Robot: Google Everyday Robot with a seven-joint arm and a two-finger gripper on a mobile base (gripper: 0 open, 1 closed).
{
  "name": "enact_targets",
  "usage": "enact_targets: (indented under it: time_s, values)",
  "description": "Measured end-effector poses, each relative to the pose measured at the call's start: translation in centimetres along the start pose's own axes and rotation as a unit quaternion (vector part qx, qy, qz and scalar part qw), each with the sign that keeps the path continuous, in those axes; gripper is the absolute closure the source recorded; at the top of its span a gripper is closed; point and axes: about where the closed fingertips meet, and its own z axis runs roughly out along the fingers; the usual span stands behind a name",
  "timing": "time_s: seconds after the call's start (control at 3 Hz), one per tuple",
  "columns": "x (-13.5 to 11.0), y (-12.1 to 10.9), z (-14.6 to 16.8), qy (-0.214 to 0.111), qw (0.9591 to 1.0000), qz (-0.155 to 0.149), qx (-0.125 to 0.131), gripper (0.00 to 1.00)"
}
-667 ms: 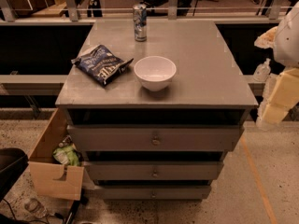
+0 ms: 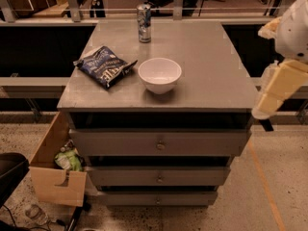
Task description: Pick redbull can
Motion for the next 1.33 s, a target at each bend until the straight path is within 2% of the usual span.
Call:
enact_targets:
  time_s: [0.33, 0.67, 1.0, 1.33]
  values:
    - [-1.8, -6.2, 1.0, -0.090, 0.9938, 0.034, 0.055, 0.00]
    - [-5.1, -13.2, 1.5, -0.214, 0.9674, 0.093, 0.097, 0.00]
    - [-8.9, -18.9, 2.0, -0.340, 0.9185, 0.163, 0.117, 0.00]
    - [-15.1, -22.5, 3.7, -0.449, 0.8538, 0.241, 0.105, 0.00]
